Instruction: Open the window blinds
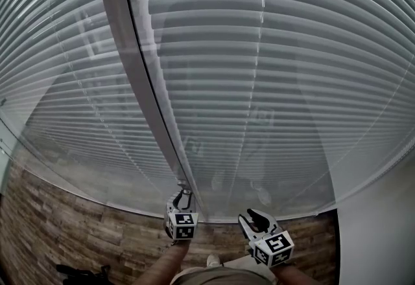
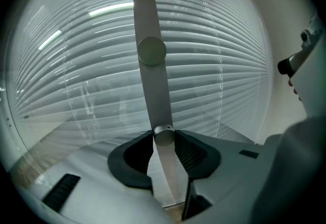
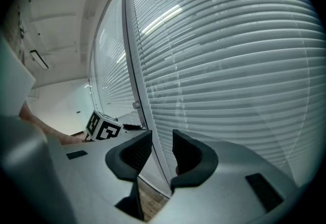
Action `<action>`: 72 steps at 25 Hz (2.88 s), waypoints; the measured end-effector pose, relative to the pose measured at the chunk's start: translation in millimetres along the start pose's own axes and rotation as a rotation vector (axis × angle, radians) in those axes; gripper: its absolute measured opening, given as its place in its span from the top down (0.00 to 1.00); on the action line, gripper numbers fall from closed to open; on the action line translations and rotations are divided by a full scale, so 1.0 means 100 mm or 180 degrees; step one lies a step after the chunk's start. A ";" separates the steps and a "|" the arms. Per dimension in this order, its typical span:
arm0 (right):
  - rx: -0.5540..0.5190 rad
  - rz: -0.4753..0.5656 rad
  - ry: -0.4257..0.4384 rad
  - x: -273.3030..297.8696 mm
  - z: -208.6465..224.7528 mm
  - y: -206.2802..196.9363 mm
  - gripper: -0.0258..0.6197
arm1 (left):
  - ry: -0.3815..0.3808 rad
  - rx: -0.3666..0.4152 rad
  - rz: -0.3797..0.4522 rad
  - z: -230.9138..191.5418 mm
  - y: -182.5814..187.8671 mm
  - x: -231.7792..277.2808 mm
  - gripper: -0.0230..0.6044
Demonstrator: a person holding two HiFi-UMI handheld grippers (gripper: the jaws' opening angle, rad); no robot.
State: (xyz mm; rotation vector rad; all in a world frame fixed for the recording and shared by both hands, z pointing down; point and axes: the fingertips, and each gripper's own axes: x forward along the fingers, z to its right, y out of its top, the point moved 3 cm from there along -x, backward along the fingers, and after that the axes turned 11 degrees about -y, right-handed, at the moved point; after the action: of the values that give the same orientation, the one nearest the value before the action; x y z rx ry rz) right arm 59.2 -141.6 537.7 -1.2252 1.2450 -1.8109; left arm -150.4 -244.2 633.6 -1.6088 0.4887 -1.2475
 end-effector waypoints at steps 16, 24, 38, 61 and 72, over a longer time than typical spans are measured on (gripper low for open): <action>0.0014 -0.0023 -0.0012 -0.01 -0.01 -0.01 0.77 | -0.0132 -0.0652 0.0174 -0.04 0.03 -0.03 0.75; 0.0023 0.0013 0.0003 -0.01 -0.01 -0.02 0.77 | -0.0253 -0.1113 0.0264 -0.05 0.02 -0.03 0.75; 0.0030 0.0018 0.0013 -0.01 -0.02 -0.03 0.77 | -0.0505 -0.1617 0.0406 -0.07 -0.01 -0.03 0.75; 0.0013 -0.0002 0.0024 0.00 -0.05 -0.03 0.77 | -0.0807 -0.2316 0.0616 -0.09 -0.06 -0.01 0.75; 0.0004 -0.0007 0.0028 -0.02 -0.06 -0.05 0.77 | -0.0858 -0.2313 0.0634 -0.09 -0.06 -0.01 0.75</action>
State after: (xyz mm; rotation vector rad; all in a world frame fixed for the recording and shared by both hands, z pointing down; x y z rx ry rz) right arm 54.7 -136.4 541.0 -1.2196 1.2477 -1.8202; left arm -160.3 -245.5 637.9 -2.2220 0.9744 -0.7104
